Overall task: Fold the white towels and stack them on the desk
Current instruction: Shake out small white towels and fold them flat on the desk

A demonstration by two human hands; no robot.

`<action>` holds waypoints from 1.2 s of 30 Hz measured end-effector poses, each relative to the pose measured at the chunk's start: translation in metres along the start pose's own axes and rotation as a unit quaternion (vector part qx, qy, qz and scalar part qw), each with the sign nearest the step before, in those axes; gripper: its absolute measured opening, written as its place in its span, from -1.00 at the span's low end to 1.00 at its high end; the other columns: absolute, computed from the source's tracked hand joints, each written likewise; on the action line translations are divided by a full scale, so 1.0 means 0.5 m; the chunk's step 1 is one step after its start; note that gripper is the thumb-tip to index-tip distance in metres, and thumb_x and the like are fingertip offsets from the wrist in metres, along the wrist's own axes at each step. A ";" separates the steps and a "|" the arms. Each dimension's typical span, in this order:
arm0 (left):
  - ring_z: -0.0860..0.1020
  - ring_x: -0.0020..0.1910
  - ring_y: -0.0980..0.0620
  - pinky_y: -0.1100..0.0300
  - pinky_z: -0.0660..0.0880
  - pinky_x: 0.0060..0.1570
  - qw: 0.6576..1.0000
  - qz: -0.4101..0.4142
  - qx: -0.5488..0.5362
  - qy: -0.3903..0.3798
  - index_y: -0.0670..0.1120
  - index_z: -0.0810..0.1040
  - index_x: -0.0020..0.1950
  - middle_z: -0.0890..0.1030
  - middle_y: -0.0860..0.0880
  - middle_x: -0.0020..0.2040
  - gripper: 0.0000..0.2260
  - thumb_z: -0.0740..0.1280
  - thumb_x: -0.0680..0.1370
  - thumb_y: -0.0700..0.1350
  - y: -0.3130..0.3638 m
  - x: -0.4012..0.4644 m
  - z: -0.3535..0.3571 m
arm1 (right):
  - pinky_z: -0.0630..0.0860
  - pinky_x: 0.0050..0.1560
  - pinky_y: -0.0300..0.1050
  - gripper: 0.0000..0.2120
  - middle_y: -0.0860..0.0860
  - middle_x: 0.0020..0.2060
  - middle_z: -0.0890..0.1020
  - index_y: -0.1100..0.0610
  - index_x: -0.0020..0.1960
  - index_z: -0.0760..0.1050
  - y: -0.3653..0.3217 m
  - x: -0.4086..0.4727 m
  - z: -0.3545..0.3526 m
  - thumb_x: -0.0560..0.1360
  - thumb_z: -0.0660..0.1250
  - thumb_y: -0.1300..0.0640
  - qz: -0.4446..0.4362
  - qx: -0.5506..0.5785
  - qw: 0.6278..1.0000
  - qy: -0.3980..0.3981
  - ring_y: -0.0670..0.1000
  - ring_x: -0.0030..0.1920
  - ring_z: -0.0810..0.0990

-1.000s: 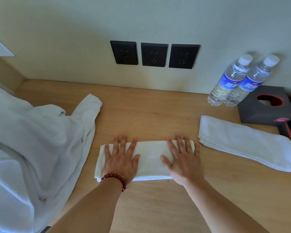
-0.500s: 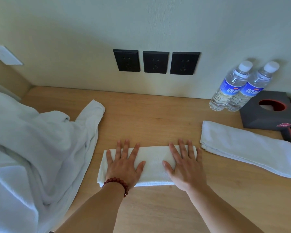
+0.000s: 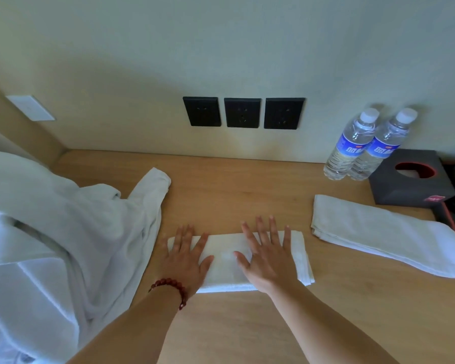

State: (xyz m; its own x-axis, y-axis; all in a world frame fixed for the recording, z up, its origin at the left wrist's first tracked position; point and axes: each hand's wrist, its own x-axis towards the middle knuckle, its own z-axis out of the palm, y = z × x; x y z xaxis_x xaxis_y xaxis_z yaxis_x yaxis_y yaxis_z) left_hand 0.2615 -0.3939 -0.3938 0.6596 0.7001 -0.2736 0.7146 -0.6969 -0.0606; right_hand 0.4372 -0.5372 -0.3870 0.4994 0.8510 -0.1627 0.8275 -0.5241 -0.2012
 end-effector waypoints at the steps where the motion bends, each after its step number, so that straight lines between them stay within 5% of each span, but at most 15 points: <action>1: 0.07 0.60 -0.11 -0.22 -0.02 0.50 1.000 0.001 -0.005 0.011 0.15 0.09 0.61 0.14 -0.09 0.62 -0.39 -0.26 0.61 0.32 -0.012 -0.009 0.015 | -0.39 0.50 0.30 -0.29 -0.01 0.62 -0.19 -0.18 0.62 -0.20 -0.013 0.004 0.003 0.56 -0.21 -0.44 -0.005 0.000 1.000 -0.006 0.14 0.58 -0.36; 5: -0.04 0.61 -0.10 -0.14 -0.07 0.54 0.999 -0.022 -0.021 0.013 0.17 -0.07 0.62 0.01 -0.06 0.64 -0.33 -0.37 0.55 0.37 -0.030 -0.005 0.031 | -0.41 0.49 0.29 -0.29 -0.01 0.62 -0.24 -0.17 0.63 -0.20 -0.053 0.013 0.029 0.57 -0.20 -0.43 0.002 0.004 0.999 -0.039 0.13 0.57 -0.40; 14: 0.00 0.61 -0.09 -0.16 0.06 0.53 0.999 -0.027 -0.028 0.033 0.17 -0.02 0.63 0.02 -0.06 0.64 -0.39 -0.16 0.59 0.32 -0.033 -0.003 0.049 | -0.26 0.54 0.32 -0.28 0.00 0.63 -0.04 -0.18 0.63 -0.02 -0.061 0.012 0.061 0.54 -0.15 -0.45 0.019 0.012 1.000 -0.013 0.15 0.62 -0.21; 21: -0.08 0.62 -0.09 -0.16 0.00 0.55 1.000 -0.018 -0.015 0.019 0.15 -0.07 0.63 -0.03 -0.07 0.64 -0.38 -0.18 0.59 0.32 -0.030 0.000 0.049 | -0.20 0.54 0.34 -0.27 0.02 0.63 0.04 -0.15 0.62 0.06 -0.062 0.016 0.066 0.54 -0.11 -0.44 0.020 0.008 1.000 -0.004 0.17 0.62 -0.14; 27: -0.21 0.61 -0.07 -0.13 -0.17 0.55 1.000 0.011 -0.011 -0.018 0.14 -0.24 0.61 -0.19 -0.05 0.64 -0.23 -0.52 0.44 0.39 -0.040 0.007 0.029 | -0.39 0.50 0.31 -0.28 0.00 0.63 -0.15 -0.16 0.63 -0.14 -0.078 0.021 0.042 0.55 -0.16 -0.41 0.026 0.013 0.999 -0.043 0.16 0.60 -0.31; 32: 0.18 0.57 -0.09 -0.10 0.00 0.51 0.999 0.025 -0.021 0.014 0.03 0.31 0.56 0.27 -0.10 0.57 -0.31 -0.32 0.63 0.27 -0.064 -0.001 0.016 | -0.09 0.53 0.35 -0.34 0.06 0.59 0.21 -0.06 0.60 0.20 -0.145 0.028 0.048 0.58 -0.02 -0.33 0.000 0.035 0.999 0.018 0.18 0.61 0.04; 36: 0.06 0.60 -0.07 -0.11 0.06 0.54 0.998 0.004 -0.061 0.031 0.08 0.13 0.61 0.10 -0.07 0.62 -0.34 -0.36 0.60 0.26 -0.087 -0.018 0.047 | -0.20 0.53 0.35 -0.35 0.03 0.63 0.06 -0.07 0.63 0.05 -0.177 0.035 0.071 0.61 -0.14 -0.32 -0.002 0.020 1.000 -0.005 0.15 0.62 -0.12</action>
State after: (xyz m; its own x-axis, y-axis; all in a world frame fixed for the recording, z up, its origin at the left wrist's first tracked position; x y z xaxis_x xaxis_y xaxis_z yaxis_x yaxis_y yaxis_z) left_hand 0.2189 -0.3733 -0.4112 0.6752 0.7060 -0.2139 0.7302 -0.6807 0.0586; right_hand 0.3638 -0.4770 -0.4062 0.4928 0.8533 -0.1704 0.8188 -0.5210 -0.2411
